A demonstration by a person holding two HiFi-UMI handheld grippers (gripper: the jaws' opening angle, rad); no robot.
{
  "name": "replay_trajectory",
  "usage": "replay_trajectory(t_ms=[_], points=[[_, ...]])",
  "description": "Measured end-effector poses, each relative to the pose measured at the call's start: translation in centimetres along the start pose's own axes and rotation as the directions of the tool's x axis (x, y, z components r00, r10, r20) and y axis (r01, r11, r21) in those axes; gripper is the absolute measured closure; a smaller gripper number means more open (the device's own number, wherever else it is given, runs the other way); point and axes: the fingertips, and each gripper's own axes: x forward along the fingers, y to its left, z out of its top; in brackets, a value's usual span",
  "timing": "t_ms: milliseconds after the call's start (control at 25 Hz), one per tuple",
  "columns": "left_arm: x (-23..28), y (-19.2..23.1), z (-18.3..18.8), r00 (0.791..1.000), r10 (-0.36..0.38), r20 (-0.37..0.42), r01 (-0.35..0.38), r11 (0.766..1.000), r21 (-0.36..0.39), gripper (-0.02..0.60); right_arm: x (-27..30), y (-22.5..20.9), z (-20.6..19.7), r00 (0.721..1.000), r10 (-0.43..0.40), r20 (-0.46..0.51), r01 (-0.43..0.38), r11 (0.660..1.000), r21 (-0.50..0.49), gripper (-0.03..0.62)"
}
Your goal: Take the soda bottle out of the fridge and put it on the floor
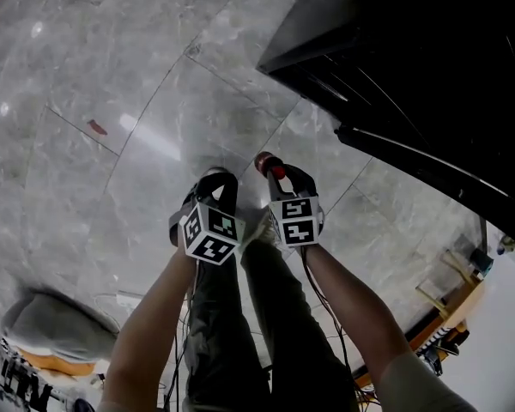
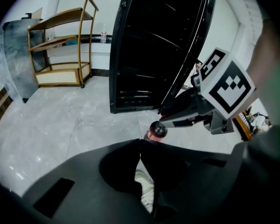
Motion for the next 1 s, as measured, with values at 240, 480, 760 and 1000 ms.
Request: replay_trajectory(t_ms=[240,480,760,1000], points=[[4.1,0.1,-3.3,0.996,-0.025,-0.089,0.020,0.998,-0.053,0.575,4.1,-0.2,-3.5,0.997,0.025,-0.069,-0.027,0.999,-0.026,0.497],[6.3,0.9,-5.1,0.988,-0.020,-0.152,0.003,0.994,-0.109,0.575,7.0,-0.5,-6.1,0.990,0.021,-0.138,-0.026,0.999,-0.037,0.496],[6.9,0.3,-6.0,0.983,-0.049,-0.175,0.021,0.987,-0.158,0.575,8.0,0.1,-8.3,0.976,0.072,-0.205,-0.074,0.997,-0.001,0.494],[6.9,-0.5,-5.9,0.981,-0.067,-0.181,0.042,0.989,-0.140,0.575,7.7,0.9,-8.0,0.974,0.107,-0.199,-0.107,0.994,0.012,0.500]])
